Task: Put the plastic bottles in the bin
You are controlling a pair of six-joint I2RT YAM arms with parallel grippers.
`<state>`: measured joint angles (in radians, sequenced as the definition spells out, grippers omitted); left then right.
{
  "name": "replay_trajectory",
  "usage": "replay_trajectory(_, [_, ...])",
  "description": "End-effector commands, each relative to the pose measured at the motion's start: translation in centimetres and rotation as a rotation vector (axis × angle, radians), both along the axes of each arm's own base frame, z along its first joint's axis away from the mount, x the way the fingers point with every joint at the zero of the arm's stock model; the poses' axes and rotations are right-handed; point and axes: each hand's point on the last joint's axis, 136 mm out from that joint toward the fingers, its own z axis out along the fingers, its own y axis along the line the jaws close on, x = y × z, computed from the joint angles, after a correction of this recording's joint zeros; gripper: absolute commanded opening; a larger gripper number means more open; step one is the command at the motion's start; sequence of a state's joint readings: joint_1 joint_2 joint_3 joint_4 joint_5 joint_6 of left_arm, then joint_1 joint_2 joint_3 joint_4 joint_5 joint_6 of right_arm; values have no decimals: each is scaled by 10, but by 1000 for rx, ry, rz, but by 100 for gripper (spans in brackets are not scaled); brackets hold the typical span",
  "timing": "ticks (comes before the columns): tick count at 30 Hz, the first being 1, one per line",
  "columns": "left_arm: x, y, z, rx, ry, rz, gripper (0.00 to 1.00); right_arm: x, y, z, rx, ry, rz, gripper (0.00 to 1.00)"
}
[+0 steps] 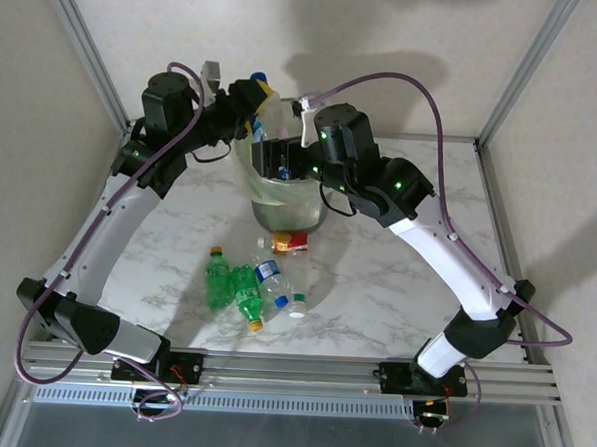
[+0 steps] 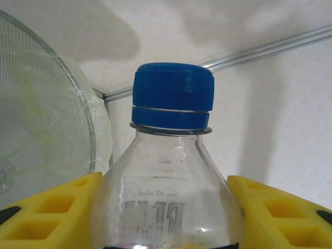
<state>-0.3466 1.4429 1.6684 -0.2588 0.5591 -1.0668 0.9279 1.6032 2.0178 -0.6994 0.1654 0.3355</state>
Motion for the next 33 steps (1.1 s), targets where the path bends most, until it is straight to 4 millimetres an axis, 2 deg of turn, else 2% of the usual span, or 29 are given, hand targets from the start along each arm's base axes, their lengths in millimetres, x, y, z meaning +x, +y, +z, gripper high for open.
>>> replay_trajectory(1, [-8,-7,14,0,-39,-36,50,5,4,11,19,-35,-19,98])
replay_trajectory(9, [-11,-11,14,-15,-42,-48,49,9,11,8,27,-33,-23,90])
replay_trajectory(19, [-10,-12,11,-10,-40,-54,49,13,14,9,43,-37,-28,68])
replay_trajectory(27, [-5,-14,6,-10,-28,-53,49,10,10,15,65,-45,-32,63])
replay_trajectory(33, [-4,-15,12,-22,-44,-54,58,9,7,16,67,-47,-40,59])
